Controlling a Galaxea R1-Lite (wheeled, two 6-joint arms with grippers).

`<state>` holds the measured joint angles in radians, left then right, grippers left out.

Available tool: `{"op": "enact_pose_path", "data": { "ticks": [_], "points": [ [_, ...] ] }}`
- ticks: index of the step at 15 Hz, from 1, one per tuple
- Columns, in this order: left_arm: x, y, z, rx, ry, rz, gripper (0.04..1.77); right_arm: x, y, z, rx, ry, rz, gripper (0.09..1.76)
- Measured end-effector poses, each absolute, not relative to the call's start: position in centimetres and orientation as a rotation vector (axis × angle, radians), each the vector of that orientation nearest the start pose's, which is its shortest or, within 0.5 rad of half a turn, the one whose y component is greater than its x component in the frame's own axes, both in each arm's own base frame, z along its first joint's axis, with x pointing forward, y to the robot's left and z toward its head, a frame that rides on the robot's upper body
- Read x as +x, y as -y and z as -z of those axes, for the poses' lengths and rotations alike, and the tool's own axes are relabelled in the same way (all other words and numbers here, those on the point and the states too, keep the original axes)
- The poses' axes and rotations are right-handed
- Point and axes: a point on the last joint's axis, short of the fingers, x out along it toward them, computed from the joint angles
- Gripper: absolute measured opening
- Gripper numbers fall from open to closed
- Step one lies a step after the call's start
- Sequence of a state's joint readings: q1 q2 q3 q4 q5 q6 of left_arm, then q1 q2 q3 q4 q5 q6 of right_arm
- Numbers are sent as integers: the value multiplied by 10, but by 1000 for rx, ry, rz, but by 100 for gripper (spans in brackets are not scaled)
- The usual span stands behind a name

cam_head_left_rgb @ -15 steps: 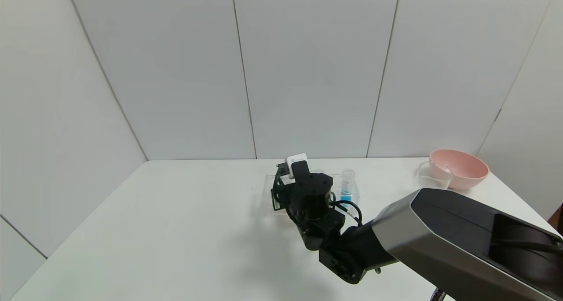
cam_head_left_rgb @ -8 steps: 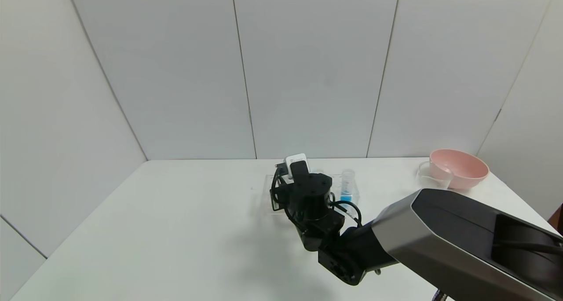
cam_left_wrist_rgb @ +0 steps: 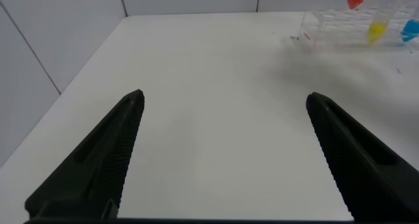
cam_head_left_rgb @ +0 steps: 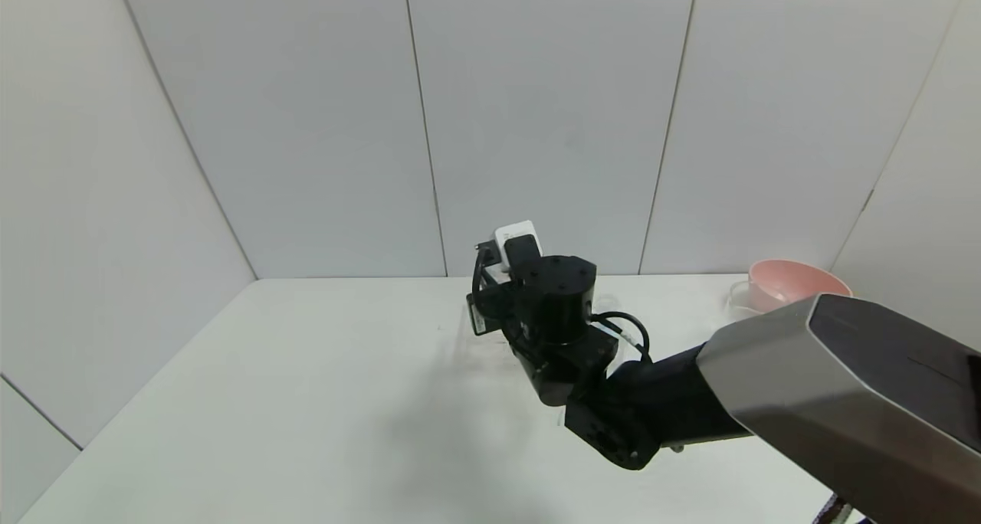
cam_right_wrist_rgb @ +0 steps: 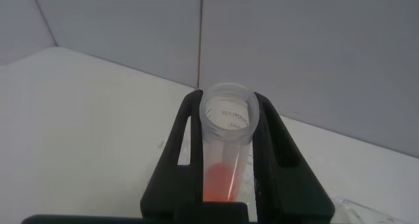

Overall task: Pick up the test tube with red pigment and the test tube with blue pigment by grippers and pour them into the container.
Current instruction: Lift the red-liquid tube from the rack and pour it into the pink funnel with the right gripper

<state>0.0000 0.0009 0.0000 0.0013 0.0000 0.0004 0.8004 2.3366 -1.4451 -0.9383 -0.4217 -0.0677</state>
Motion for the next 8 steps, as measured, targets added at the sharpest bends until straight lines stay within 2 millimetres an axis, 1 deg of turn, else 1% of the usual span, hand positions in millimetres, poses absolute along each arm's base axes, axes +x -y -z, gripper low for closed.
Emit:
{"op": "enact_pose_path", "data": {
  "ticks": [2, 4, 8],
  "points": [
    [-23, 0, -75, 0, -2, 0, 176, 336, -333, -145, -26, 71, -376, 49],
    [-23, 0, -75, 0, -2, 0, 176, 333, -330, -153, -18, 82, -376, 49],
    [-23, 0, -75, 0, -2, 0, 176, 320, -323, -163, -17, 83, -396, 49]
  ]
}}
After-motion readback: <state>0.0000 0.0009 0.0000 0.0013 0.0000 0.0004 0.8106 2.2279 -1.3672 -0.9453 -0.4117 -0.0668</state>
